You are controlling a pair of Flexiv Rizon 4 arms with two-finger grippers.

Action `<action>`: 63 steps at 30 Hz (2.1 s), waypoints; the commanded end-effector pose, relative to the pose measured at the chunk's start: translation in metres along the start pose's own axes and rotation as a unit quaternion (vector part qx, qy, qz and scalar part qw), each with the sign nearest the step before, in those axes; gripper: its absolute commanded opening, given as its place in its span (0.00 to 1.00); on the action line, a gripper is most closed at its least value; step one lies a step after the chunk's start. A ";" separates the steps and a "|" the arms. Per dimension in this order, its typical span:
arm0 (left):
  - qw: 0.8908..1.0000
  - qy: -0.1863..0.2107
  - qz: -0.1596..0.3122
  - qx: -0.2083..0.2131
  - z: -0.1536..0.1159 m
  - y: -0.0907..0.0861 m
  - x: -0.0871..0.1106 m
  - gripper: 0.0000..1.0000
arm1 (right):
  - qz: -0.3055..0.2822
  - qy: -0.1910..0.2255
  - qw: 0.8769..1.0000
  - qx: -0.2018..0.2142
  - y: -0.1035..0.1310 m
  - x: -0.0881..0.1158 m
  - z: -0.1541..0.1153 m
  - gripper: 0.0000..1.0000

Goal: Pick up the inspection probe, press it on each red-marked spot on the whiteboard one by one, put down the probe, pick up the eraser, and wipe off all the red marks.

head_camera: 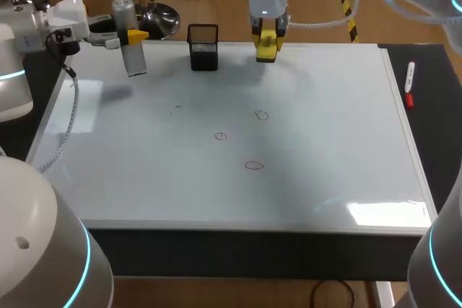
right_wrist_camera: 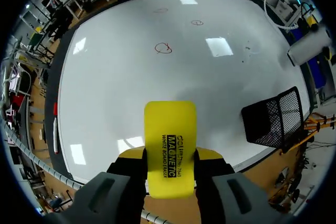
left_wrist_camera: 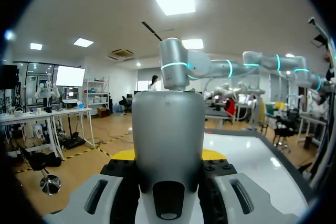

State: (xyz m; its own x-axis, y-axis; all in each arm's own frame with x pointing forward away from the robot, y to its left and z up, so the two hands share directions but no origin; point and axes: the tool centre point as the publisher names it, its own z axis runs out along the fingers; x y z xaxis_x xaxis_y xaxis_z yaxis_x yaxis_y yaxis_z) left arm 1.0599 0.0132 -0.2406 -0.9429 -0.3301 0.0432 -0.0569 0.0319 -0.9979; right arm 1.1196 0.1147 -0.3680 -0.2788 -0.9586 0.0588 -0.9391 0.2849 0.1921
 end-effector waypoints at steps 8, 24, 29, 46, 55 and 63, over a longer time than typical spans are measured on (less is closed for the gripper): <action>1.000 -0.002 0.001 0.001 0.000 -0.001 0.001 0.00 | 0.062 -0.020 0.996 0.068 0.040 0.061 -0.039 0.00; 1.000 -0.002 0.001 0.001 0.000 -0.001 0.001 0.00 | 0.166 -0.026 0.983 0.080 0.076 0.131 -0.026 0.00; 1.000 -0.002 0.001 0.001 0.000 -0.001 0.001 0.00 | 0.201 -0.026 0.974 0.104 0.089 0.151 -0.028 0.00; 1.000 -0.002 0.001 0.001 0.000 -0.001 0.001 0.00 | 0.267 -0.040 0.958 0.092 0.100 0.196 -0.026 0.00; 1.000 -0.002 0.001 0.001 0.000 -0.001 0.001 0.00 | 0.281 -0.057 0.954 0.082 0.087 0.208 -0.019 0.00; 1.000 -0.002 0.001 0.001 0.000 -0.001 0.001 0.00 | 0.279 -0.050 0.956 0.074 0.072 0.210 -0.026 0.00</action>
State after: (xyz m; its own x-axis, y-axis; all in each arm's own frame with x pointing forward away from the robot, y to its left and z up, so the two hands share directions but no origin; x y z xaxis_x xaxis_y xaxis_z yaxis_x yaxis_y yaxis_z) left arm 1.0599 0.0132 -0.2407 -0.9429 -0.3302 0.0431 -0.0568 0.0319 -0.9979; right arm 0.9919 -0.0649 -0.3191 -0.7548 -0.6559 -0.0074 -0.6560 0.7548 0.0044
